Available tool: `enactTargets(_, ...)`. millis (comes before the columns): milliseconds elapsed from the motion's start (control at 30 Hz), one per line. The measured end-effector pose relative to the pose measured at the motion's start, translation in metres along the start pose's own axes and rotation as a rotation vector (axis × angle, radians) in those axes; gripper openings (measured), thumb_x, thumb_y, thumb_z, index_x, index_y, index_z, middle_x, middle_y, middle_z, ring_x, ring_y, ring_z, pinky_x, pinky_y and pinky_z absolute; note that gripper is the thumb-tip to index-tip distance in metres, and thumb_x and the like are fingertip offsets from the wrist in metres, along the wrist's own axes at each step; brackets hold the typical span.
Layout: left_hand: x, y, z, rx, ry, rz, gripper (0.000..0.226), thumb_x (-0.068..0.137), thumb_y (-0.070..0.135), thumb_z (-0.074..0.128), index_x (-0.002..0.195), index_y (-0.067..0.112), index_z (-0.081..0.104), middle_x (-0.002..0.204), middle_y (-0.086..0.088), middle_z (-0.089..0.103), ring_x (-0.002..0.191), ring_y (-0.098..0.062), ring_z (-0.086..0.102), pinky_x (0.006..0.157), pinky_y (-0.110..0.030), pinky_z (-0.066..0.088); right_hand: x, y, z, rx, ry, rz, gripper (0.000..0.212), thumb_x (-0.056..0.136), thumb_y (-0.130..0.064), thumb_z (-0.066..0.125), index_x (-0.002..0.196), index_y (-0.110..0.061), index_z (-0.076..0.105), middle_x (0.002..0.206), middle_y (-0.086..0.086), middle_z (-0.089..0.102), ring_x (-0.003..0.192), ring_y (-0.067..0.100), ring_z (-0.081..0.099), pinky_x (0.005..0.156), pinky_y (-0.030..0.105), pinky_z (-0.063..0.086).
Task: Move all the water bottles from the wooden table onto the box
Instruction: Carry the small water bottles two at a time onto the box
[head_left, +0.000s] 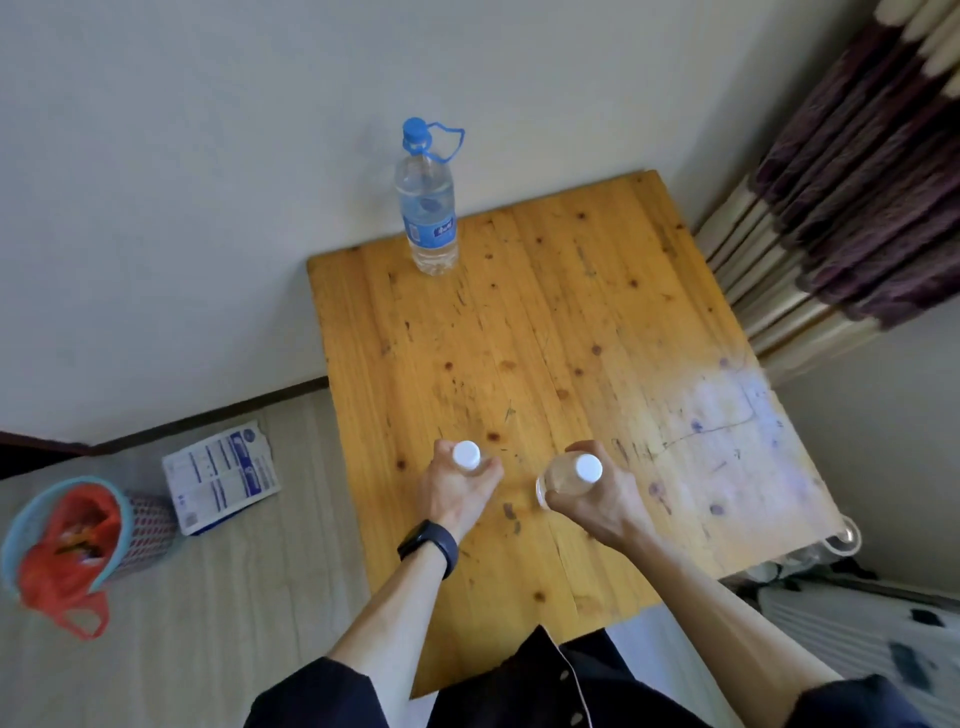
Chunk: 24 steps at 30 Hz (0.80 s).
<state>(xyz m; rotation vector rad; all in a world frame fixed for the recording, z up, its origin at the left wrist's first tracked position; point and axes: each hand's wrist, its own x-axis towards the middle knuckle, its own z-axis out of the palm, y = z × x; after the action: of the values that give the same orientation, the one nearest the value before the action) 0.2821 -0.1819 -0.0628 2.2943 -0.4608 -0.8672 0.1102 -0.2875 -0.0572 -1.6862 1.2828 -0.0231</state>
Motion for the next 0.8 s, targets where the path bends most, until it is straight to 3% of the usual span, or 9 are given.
enactTargets(133, -0.002, 0.023, -0.017, 0.021, -0.1, 0.154, 0.045, 0.079, 0.053, 0.072, 0.099, 0.016, 0.055, 0.066, 0.016, 0.06, 0.064, 0.002, 0.056, 0.055, -0.02, 0.039, -0.051, -0.003, -0.028, 0.127, 0.267, -0.002, 0.047, 0.071, -0.034, 0.086, 0.105, -0.033, 0.054, 0.083, -0.012, 0.069, 0.073, 0.007, 0.067, 0.058, 0.026, 0.056)
enactTargets(300, -0.025, 0.09, -0.005, 0.076, -0.268, 0.478, 0.062, 0.066, 0.073, 0.055, 0.075, 0.012, 0.053, 0.05, 0.013, 0.048, 0.052, -0.014, 0.051, 0.05, -0.025, 0.03, -0.137, 0.003, -0.076, 0.294, 0.546, 0.053, 0.035, 0.073, -0.037, 0.081, 0.098, -0.023, 0.062, 0.082, -0.008, 0.072, 0.072, 0.009, 0.068, 0.062, 0.035, 0.055)
enactTargets(433, -0.073, 0.155, 0.032, 0.113, -0.403, 0.752, 0.061, 0.065, 0.077, 0.048, 0.074, 0.016, 0.053, 0.054, 0.011, 0.05, 0.052, -0.006, 0.049, 0.048, -0.018, 0.028, -0.219, 0.012, -0.114, 0.422, 0.851, 0.215, 0.042, 0.06, -0.033, 0.086, 0.094, -0.031, 0.061, 0.073, -0.01, 0.071, 0.062, 0.016, 0.065, 0.058, 0.037, 0.054)
enactTargets(567, -0.152, 0.196, 0.093, 0.152, -0.574, 0.969, 0.06, 0.065, 0.074, 0.05, 0.077, 0.016, 0.061, 0.062, 0.007, 0.057, 0.064, -0.019, 0.056, 0.058, -0.028, 0.035, -0.31, 0.05, -0.14, 0.409, 1.129, 0.314, 0.044, 0.061, -0.031, 0.091, 0.095, -0.032, 0.062, 0.084, -0.011, 0.072, 0.079, 0.013, 0.069, 0.07, 0.034, 0.056)
enactTargets(667, -0.235, 0.204, 0.141, 0.19, -0.741, 1.088, 0.054, 0.066, 0.071, 0.055, 0.072, 0.018, 0.061, 0.059, 0.008, 0.059, 0.063, -0.017, 0.059, 0.055, -0.03, 0.04, -0.388, 0.084, -0.145, 0.423, 1.344, 0.388, 0.045, 0.056, -0.046, 0.09, 0.09, -0.026, 0.068, 0.077, -0.018, 0.071, 0.077, 0.004, 0.068, 0.07, 0.028, 0.053)
enactTargets(733, -0.301, 0.201, 0.168, 0.228, -0.858, 1.158, 0.059, 0.063, 0.072, 0.055, 0.081, 0.017, 0.068, 0.068, 0.008, 0.066, 0.072, -0.018, 0.064, 0.063, -0.032, 0.046, -0.443, 0.106, -0.142, 0.455, 1.473, 0.436, 0.041, 0.06, -0.038, 0.093, 0.09, -0.026, 0.067, 0.078, -0.018, 0.07, 0.078, 0.003, 0.067, 0.069, 0.026, 0.053)
enactTargets(800, -0.371, 0.191, 0.189, 0.261, -0.977, 1.187, 0.057, 0.062, 0.069, 0.058, 0.082, 0.016, 0.07, 0.066, 0.011, 0.065, 0.068, -0.013, 0.062, 0.064, -0.028, 0.043, -0.499, 0.127, -0.132, 0.462, 1.572, 0.509, 0.042, 0.064, -0.032, 0.093, 0.095, -0.027, 0.065, 0.083, -0.017, 0.068, 0.081, -0.001, 0.065, 0.068, 0.019, 0.049)
